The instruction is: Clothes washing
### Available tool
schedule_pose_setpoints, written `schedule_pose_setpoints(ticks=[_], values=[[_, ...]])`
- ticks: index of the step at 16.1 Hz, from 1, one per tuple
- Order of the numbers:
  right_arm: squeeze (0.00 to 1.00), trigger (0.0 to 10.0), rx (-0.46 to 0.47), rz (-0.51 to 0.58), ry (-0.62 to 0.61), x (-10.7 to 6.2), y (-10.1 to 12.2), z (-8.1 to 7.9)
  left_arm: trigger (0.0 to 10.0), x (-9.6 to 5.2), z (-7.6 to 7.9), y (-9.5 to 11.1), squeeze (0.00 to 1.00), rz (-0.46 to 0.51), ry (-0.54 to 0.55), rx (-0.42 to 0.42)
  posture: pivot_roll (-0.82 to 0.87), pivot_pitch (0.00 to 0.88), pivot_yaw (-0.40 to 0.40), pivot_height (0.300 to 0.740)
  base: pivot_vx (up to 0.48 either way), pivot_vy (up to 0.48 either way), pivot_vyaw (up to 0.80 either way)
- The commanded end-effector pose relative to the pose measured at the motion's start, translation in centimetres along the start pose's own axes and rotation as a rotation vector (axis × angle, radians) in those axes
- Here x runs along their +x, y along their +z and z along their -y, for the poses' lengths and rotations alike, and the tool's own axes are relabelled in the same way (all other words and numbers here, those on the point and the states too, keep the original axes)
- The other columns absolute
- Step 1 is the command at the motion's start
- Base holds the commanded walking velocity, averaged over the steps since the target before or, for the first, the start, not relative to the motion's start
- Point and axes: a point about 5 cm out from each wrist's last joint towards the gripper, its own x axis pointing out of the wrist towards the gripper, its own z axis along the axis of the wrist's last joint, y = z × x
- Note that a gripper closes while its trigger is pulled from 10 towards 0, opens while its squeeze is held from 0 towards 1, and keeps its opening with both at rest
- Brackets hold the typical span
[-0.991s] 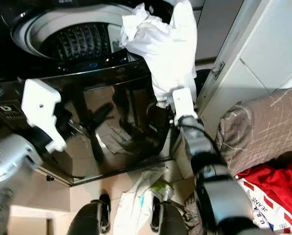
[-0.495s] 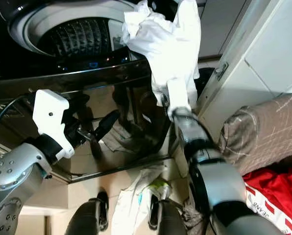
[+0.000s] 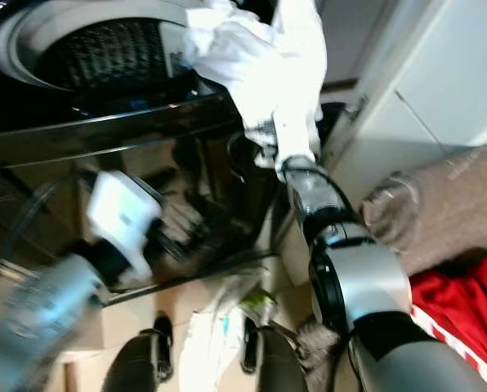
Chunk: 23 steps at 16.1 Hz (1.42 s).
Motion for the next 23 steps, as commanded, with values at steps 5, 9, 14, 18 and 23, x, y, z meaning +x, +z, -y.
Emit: schedule_pose_setpoints(ticks=[5, 9, 14, 18, 23], values=[[0.0, 0.0, -0.042, 0.349, 0.059, 0.1, 11.7, -1.0, 10.0, 0.2, 1.2, -1.5, 0.0, -0.022, -0.067, 0.029, 0.17, 0.261, -0.095, 0.74, 0.0, 0.0, 0.0], [0.0, 0.0, -0.102, 0.5, 0.106, -1.0, 17.4, -2.2, 10.0, 1.8, 1.8, -1.3, 0.0, 0.049, -0.065, 0.036, 0.16, 0.237, -0.124, 0.74, 0.0, 0.0, 0.0], [0.0, 0.0, -0.211, 0.561, 0.198, -2.1, 20.5, -6.1, 10.0, 3.7, 1.4, -0.7, 0.0, 0.11, -0.01, 0.042, 0.17, 0.219, -0.143, 0.74, 0.0, 0.0, 0.0], [1.0, 10.0, -0.315, 0.47, 0.134, -1.3, 18.2, -6.5, 10.0, 4.0, 0.8, -0.5, 0.0, 0.121, 0.033, 0.057, 0.18, 0.213, -0.153, 0.74, 0.0, 0.0, 0.0], [1.0, 10.0, -0.048, 0.442, 0.058, -1.1, 18.6, -3.4, 10.0, 3.8, 0.4, -0.9, 0.0, 0.116, 0.046, 0.062, 0.16, 0.198, -0.12, 0.74, 0.0, 0.0, 0.0]])
